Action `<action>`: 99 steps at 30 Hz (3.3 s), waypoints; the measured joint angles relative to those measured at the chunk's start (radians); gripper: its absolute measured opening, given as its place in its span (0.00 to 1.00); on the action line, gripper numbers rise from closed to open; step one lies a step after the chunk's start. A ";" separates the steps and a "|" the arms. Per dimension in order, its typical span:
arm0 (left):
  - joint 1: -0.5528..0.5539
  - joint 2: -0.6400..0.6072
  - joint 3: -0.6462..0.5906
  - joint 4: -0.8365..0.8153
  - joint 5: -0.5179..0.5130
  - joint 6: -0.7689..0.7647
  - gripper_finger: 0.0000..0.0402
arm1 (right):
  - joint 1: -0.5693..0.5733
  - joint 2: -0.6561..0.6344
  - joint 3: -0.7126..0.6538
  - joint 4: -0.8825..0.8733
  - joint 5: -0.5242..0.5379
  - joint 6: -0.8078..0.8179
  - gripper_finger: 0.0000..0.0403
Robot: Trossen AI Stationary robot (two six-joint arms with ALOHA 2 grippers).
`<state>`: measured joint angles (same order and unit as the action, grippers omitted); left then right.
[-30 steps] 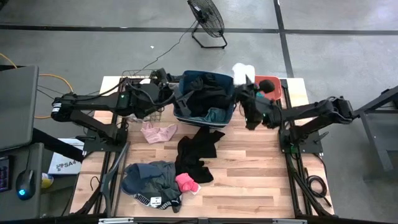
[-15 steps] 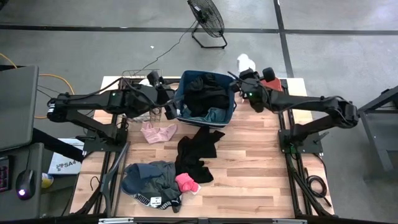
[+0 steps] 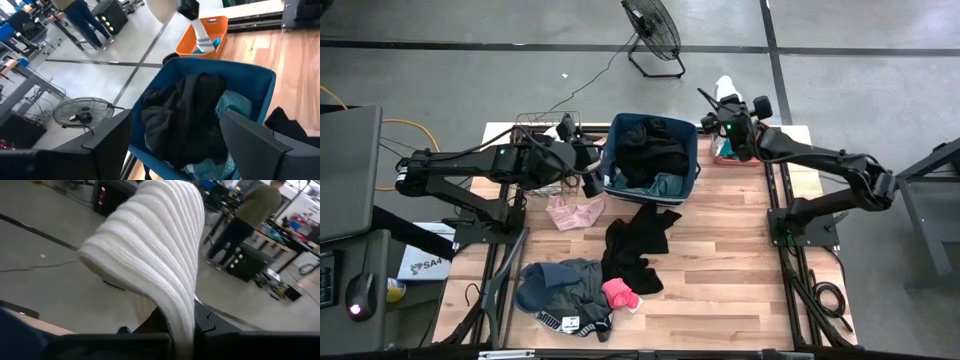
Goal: Pick & Place Cloths
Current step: Put the white sock into the orange bin
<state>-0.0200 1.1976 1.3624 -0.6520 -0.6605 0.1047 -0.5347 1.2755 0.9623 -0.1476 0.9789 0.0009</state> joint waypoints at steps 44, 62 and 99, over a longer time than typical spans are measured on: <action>0.000 0.000 -0.049 -0.010 0.007 -0.043 0.73 | -0.339 0.139 -0.146 -0.348 -0.413 0.435 0.01; 0.000 0.000 -0.049 -0.042 0.007 -0.061 0.73 | -0.382 0.266 -0.141 -0.314 -0.479 0.448 0.10; 0.000 0.000 -0.049 -0.048 0.007 -0.079 0.73 | -0.119 -0.112 -0.141 -0.571 -0.594 0.541 0.06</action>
<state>-0.0199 1.1980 1.3132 -0.7000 -0.6537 0.0262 -0.6539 1.1639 0.8215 -0.7185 0.3846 0.5422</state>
